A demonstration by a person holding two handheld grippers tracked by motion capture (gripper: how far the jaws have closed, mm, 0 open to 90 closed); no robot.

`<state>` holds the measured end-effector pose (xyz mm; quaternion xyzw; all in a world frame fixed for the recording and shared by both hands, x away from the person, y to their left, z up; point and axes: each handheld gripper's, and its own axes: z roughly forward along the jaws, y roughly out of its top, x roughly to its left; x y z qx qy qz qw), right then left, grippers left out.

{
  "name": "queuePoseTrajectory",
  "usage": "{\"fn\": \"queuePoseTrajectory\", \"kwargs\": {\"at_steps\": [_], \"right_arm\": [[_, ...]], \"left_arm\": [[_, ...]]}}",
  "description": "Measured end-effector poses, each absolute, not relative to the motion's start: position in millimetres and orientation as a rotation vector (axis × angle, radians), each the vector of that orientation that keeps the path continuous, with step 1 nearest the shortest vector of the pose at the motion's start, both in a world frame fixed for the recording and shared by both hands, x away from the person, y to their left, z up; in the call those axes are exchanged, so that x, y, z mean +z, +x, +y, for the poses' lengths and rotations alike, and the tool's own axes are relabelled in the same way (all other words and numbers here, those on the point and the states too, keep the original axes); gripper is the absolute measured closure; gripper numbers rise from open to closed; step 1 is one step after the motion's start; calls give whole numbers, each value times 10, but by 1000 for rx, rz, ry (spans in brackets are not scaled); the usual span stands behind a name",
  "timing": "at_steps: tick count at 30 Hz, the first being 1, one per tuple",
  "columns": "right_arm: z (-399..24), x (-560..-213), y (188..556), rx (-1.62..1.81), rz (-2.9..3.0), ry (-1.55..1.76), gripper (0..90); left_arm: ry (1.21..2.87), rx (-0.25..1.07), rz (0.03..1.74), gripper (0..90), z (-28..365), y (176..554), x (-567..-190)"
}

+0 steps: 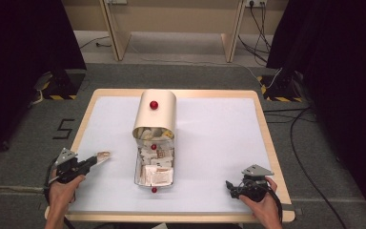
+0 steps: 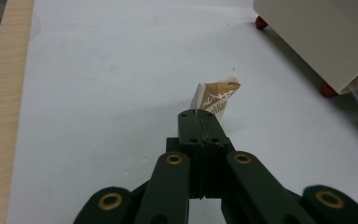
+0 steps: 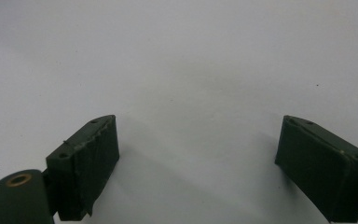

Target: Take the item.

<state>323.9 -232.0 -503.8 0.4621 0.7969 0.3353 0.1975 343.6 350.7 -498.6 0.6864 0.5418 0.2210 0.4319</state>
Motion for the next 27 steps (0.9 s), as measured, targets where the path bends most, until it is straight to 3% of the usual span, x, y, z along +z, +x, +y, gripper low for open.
{"fn": "queuePoseTrajectory", "kwargs": {"at_steps": [20, 23, 27], "right_arm": [[-2319, -5039, 3238, 939, 2229, 1295, 132], [-2318, -5040, 3238, 939, 2227, 1295, 132], [-2319, -5040, 3238, 939, 2227, 1295, 132]], "left_arm": [[1744, 565, 1409, 814, 3541, 3459, -5093], [1742, 562, 1409, 770, 3548, 3460, -5085], [1732, 545, 1416, 619, 3554, 3462, -5071]]}}
